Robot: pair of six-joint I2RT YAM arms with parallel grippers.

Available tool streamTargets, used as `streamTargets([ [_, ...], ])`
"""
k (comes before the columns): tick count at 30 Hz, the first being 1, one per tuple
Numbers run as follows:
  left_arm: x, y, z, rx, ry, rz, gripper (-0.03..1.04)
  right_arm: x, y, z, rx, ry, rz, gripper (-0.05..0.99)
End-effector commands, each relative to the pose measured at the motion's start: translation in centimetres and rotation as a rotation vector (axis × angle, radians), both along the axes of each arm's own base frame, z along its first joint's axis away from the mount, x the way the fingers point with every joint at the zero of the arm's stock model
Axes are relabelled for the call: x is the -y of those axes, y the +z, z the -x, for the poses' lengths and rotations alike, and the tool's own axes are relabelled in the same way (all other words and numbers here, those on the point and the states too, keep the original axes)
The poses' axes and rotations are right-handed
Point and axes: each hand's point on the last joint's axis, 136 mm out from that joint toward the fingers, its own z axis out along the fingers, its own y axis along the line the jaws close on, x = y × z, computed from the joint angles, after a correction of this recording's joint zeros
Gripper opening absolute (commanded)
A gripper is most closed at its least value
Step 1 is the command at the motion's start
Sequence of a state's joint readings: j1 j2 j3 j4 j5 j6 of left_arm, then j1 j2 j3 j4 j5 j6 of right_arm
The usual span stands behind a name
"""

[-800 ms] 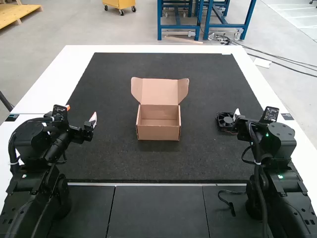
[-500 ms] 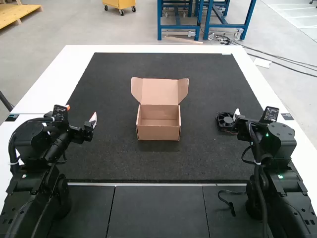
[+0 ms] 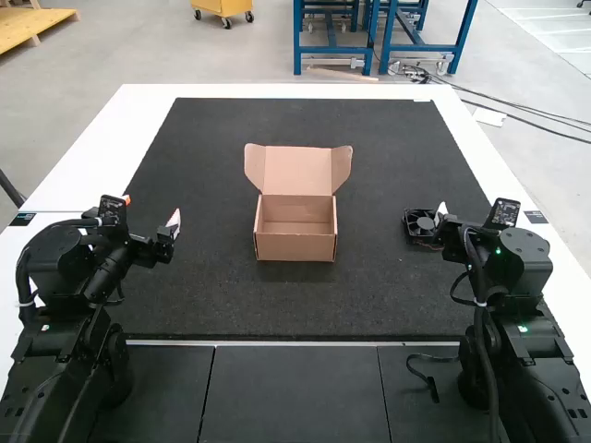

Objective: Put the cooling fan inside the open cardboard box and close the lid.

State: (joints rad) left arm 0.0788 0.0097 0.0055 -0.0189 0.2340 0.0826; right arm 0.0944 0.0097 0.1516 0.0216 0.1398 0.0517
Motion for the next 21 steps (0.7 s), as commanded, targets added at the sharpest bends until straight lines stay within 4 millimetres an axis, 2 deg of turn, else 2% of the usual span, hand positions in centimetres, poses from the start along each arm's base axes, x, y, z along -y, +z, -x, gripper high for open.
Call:
streamTargets([
  [1,-0.1,0.2,0.0,0.014,0.000,-0.004,0.97,-0.1,-7.0,-0.1,-0.134,0.002,0.020,0.91],
  [4,-0.1,0.2,0.0,0.016,0.000,-0.004,0.97,-0.1,-6.8,-0.2,-0.126,0.000,0.015,0.91],
  [6,-0.1,0.4,0.0,0.024,0.000,0.008,0.97,0.1,-5.6,-0.4,-0.075,-0.010,0.003,0.91],
  [7,-0.1,1.2,0.0,0.051,0.003,0.028,0.97,0.2,-4.4,-0.5,-0.023,-0.019,-0.002,0.91],
  [9,-0.6,3.4,0.1,0.135,0.030,0.077,0.97,0.6,-0.4,-0.5,0.129,-0.036,-0.020,0.91],
  [11,-0.8,5.1,0.4,0.194,0.037,0.082,0.97,1.0,2.4,-0.2,0.192,-0.049,-0.025,0.91],
  [13,-0.9,6.5,0.7,0.223,0.046,0.081,0.97,1.1,4.2,0.0,0.226,-0.051,-0.027,0.91],
  [18,-1.4,10.2,1.7,0.285,0.076,0.090,0.97,1.1,7.0,0.0,0.234,-0.050,-0.013,0.91],
  [21,-1.7,12.1,2.0,0.313,0.096,0.093,0.97,1.3,9.8,-0.3,0.241,-0.061,-0.004,0.91],
])
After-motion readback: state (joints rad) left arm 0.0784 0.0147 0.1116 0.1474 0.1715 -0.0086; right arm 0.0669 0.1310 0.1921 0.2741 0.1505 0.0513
